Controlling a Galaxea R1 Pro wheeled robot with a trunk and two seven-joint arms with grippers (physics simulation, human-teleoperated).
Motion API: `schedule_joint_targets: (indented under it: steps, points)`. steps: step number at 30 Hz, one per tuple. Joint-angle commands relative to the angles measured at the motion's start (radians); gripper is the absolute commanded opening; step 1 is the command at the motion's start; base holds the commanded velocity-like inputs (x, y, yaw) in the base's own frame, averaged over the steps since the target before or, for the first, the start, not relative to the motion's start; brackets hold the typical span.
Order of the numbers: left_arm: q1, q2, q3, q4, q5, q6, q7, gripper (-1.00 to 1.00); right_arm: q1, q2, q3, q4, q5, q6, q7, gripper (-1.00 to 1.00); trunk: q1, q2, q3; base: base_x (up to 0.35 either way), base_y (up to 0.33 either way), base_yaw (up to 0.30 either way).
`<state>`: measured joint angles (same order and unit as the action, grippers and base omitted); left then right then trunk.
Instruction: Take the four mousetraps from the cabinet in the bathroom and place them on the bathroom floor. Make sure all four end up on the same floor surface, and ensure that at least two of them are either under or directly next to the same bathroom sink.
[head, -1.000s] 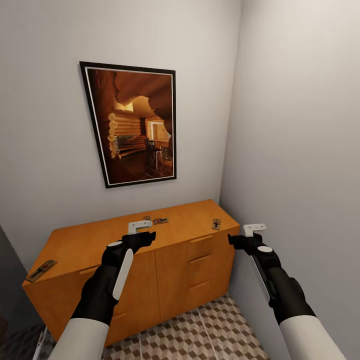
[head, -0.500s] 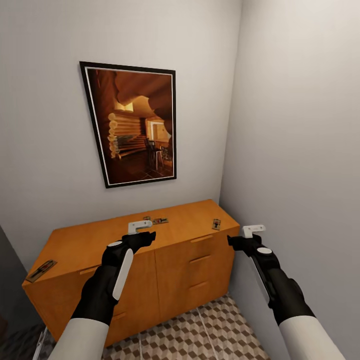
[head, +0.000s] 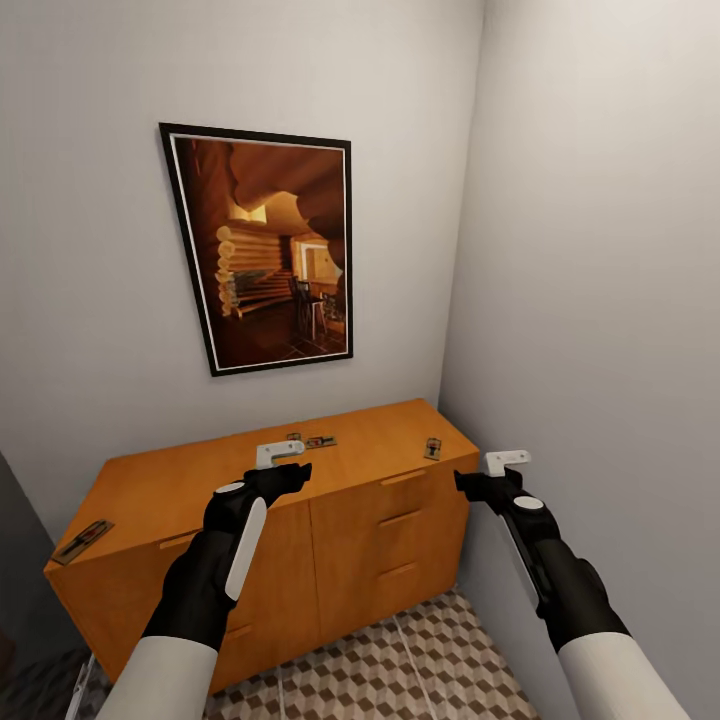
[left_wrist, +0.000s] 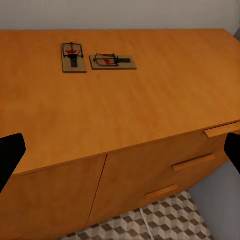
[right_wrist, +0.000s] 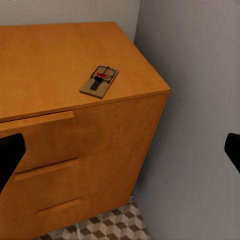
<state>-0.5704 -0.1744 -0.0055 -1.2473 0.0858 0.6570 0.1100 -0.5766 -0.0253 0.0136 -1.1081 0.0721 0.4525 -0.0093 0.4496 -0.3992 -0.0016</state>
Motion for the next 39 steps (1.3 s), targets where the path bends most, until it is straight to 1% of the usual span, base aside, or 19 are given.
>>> schedule_joint_targets:
  steps: [1,6,10,31,33,35,36,39]
  points:
    - [0.000,0.000,-0.001,-0.001,0.009,0.004,0.008,1.00,0.000,0.000,0.001,-0.001,0.007,0.003,-0.001,1.00,0.000,-0.001,0.000,0.000,0.000,0.000]
    - [0.000,0.000,-0.001,0.000,0.008,0.004,0.011,1.00,0.000,0.000,0.001,0.001,0.008,-0.007,0.001,1.00,0.000,-0.001,0.000,0.017,-0.007,0.000]
    - [0.000,0.000,-0.001,0.000,0.007,0.005,0.013,1.00,0.000,-0.001,0.002,0.003,0.008,-0.010,0.001,1.00,0.000,-0.001,0.000,0.170,-0.107,0.000]
    - [0.000,0.000,-0.001,0.000,0.007,0.006,0.013,1.00,0.000,0.001,0.007,0.027,0.002,-0.004,0.006,1.00,0.000,-0.001,0.000,0.280,-0.115,0.000]
    - [0.000,0.000,-0.001,0.000,0.007,0.006,0.013,1.00,0.000,0.002,0.013,0.028,-0.008,-0.002,0.009,1.00,0.000,-0.001,0.000,0.132,-0.041,0.000]
    - [0.000,0.000,-0.001,0.000,0.007,0.006,0.012,1.00,0.000,0.003,0.026,0.029,-0.027,0.002,0.024,1.00,0.000,-0.001,0.000,0.084,-0.026,0.000]
    - [0.000,0.000,-0.001,0.000,0.007,0.006,0.012,1.00,0.000,0.003,0.045,0.030,-0.054,0.007,0.054,1.00,0.000,-0.001,0.000,0.048,-0.015,0.000]
    - [0.000,0.000,-0.002,0.001,0.008,0.005,0.012,1.00,0.000,0.003,0.080,0.031,-0.099,0.017,0.114,1.00,0.000,-0.001,0.000,0.031,-0.010,0.000]
